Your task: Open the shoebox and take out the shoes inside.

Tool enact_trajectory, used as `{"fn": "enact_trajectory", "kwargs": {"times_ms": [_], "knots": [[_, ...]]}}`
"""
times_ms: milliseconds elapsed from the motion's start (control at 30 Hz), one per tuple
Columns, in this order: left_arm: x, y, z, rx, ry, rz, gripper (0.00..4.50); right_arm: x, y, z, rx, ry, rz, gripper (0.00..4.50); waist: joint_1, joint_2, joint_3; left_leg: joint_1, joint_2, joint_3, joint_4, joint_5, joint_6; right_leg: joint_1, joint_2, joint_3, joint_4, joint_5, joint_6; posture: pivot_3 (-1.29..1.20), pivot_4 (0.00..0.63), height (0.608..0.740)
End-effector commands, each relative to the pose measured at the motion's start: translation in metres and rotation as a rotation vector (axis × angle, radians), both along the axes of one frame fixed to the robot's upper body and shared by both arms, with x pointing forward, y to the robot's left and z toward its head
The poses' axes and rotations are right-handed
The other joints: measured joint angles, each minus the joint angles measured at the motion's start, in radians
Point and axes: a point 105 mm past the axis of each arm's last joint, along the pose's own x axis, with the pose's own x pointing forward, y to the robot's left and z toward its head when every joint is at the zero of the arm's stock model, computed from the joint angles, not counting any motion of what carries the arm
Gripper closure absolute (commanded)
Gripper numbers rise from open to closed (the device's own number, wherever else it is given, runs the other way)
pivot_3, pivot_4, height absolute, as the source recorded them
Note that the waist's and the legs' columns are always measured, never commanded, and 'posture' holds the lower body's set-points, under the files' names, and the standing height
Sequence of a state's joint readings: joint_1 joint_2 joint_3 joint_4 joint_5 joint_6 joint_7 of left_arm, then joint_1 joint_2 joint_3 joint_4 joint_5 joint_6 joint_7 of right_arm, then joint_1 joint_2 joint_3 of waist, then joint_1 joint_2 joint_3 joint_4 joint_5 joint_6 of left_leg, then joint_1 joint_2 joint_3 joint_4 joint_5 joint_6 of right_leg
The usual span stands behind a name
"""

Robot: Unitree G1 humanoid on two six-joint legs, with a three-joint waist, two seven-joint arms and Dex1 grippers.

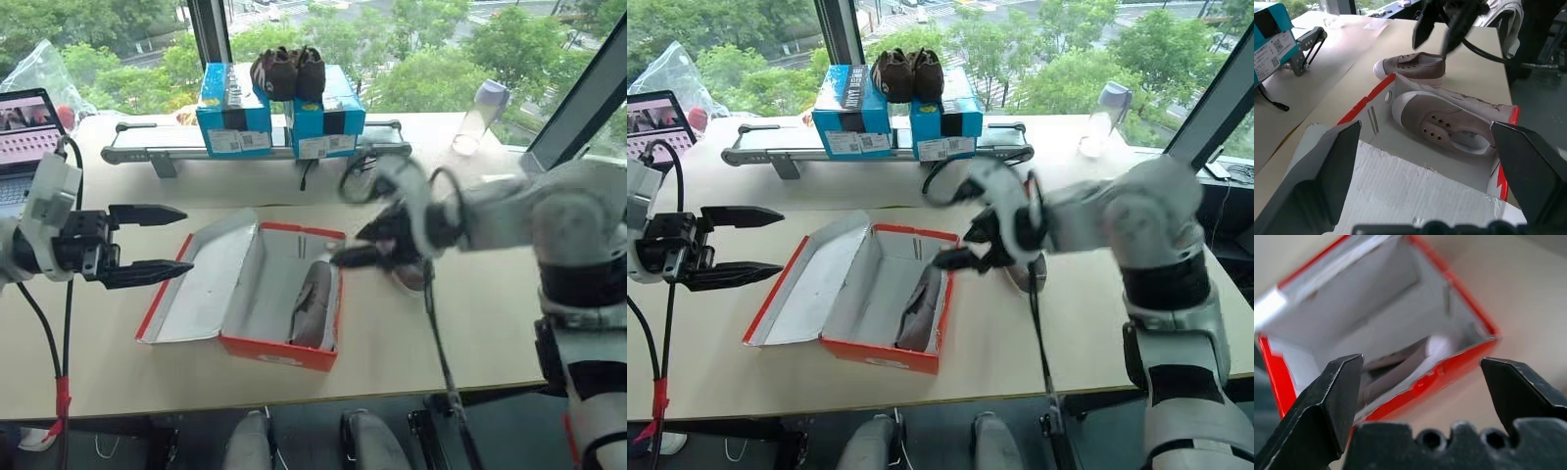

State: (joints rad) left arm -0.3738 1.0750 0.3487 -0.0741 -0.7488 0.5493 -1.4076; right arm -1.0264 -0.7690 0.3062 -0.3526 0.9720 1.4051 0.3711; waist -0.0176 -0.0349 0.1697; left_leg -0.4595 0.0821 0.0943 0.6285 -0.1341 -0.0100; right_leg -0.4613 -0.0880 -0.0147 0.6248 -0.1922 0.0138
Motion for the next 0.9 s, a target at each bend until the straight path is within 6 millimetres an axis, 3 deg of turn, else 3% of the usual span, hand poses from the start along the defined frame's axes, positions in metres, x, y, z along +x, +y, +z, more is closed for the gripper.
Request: {"fn": "enact_trajectory", "kwargs": {"times_ms": [33, 300, 733, 900], "knots": [[-0.002, -0.003, 0.008, 0.004, -0.039, -0.012, 0.0, -0.005, 0.019, 0.008, -0.091, -0.359, 0.312, 0.03, 0.005, 0.0, 0.0, 0.0, 0.0, 0.0, 0.001, -0.001, -0.002, 0.0, -0.001, -0.001, -0.001, 0.0, 0.0, 0.0, 0.15, 0.74], [-0.002, -0.003, 0.007, 0.0, -0.041, -0.007, 0.0, -0.008, 0.048, 0.011, -0.109, -0.428, 0.626, 0.03, 0.0, 0.0, 0.0, 0.001, 0.001, 0.002, 0.001, -0.003, -0.005, 0.0, 0.0, -0.001, 0.001, 0.0, 0.0, 0.0, 0.15, 0.74], [-0.011, -0.002, 0.006, -0.005, -0.044, 0.029, 0.0, 0.01, 0.076, -0.033, -0.198, -0.35, 0.777, 0.03, 0.003, 0.0, 0.0, 0.001, 0.001, 0.002, 0.002, -0.003, -0.005, -0.001, 0.0, -0.002, 0.003, 0.0, 0.0, 0.0, 0.15, 0.74], [-0.017, -0.001, 0.008, -0.003, -0.045, 0.045, 0.0, 0.018, 0.067, -0.063, -0.32, -0.297, 0.812, 0.03, 0.004, 0.0, 0.0, 0.001, 0.001, 0.002, 0.003, -0.003, -0.005, 0.0, 0.0, -0.002, 0.004, 0.0, 0.0, 0.0, 0.15, 0.74]]}}
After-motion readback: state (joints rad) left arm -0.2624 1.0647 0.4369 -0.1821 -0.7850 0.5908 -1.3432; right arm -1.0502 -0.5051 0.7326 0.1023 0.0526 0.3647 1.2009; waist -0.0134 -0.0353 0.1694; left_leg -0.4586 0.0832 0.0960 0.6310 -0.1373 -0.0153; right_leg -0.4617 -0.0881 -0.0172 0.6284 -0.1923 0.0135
